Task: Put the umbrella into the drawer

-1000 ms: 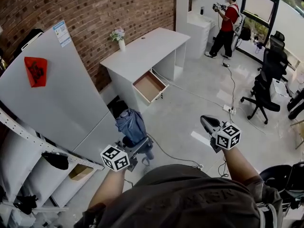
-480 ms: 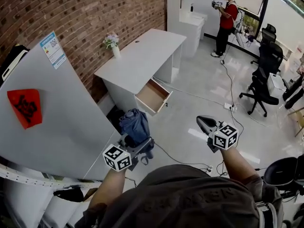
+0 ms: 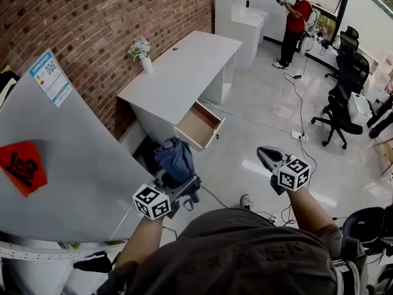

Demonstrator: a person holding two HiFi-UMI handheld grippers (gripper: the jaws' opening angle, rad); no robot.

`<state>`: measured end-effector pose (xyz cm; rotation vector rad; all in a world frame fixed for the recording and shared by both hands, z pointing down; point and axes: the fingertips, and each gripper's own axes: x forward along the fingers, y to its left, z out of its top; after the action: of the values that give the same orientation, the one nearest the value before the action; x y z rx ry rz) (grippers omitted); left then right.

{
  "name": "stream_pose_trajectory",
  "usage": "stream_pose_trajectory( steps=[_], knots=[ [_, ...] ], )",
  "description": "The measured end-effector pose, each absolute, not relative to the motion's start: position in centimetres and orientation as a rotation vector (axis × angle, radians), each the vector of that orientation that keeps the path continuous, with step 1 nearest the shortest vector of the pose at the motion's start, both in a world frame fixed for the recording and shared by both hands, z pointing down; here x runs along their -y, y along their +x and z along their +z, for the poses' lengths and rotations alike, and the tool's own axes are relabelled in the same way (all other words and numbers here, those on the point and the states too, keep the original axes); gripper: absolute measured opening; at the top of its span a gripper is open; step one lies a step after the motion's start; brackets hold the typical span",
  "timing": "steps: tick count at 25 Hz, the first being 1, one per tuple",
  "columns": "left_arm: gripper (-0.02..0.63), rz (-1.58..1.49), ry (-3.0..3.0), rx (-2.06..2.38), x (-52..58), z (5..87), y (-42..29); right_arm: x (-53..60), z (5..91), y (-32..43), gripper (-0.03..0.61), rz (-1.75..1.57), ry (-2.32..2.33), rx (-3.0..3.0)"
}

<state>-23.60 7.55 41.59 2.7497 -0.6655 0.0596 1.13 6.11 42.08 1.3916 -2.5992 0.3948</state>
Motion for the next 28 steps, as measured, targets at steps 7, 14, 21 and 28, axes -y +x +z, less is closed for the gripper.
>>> stream_pose_trajectory(
  steps=[7,14,21,28],
  knots=[
    [0.264,0.095,2.734,0.766,-2.9,42.4,-20.6,0.4,44.0,5.1,-0.006,0.430,1.316,2.658],
    [0.264,0.022,2.631,0.968,5.4,43.7,-13.7,11.1,46.0,10.9,-0.006,0.469,1.107,2.739],
    [0.264,-0.062,2.517,1.088,13.2,43.5,-6.6,20.9,46.1,16.9,-0.006,0.486,0.934,2.796],
    [0.264,-0.033,2.455,1.151,16.8,44.2,-4.9,26.4,47.5,18.4,-0.006,0.514,0.867,2.821]
  ],
)
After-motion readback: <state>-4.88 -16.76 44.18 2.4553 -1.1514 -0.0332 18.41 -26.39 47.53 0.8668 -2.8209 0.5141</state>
